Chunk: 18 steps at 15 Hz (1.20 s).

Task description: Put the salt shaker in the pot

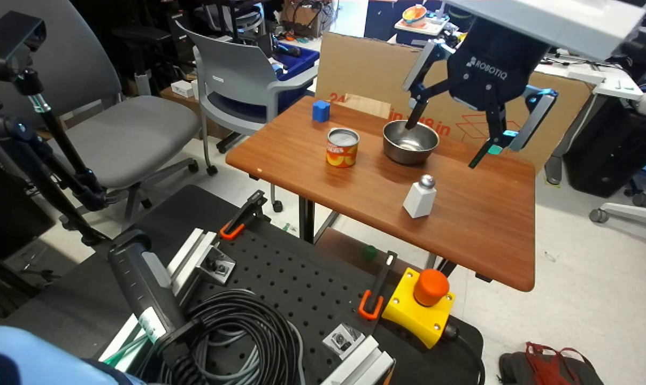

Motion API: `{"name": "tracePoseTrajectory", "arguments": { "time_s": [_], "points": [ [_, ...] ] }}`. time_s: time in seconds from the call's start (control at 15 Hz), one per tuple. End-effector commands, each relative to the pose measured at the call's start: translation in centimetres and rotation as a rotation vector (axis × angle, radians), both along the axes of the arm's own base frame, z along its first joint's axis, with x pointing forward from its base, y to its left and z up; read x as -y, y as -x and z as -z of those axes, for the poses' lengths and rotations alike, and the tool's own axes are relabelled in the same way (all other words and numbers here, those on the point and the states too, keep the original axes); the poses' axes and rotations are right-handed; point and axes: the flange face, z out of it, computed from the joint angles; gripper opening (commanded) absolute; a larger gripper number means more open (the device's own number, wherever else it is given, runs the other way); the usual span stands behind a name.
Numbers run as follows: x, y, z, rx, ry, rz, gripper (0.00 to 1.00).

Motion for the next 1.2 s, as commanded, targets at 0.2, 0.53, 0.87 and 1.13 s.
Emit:
{"name": "tracePoseTrajectory", "arguments": {
  "time_s": [0.2, 0.53, 0.87, 1.13],
  "points": [
    [-0.4, -3.0, 3.4, -0.149, 0.01, 0.117, 1.0],
    [-0.4, -4.6, 5.6, -0.18, 0.047, 0.203, 1.0],
    [-0.7, -5.7, 7.6, -0.191, 0.093, 0.264, 1.0],
    [-0.5, -6.3, 8.8, -0.187, 0.134, 0.306, 0.74]
  ]
}}
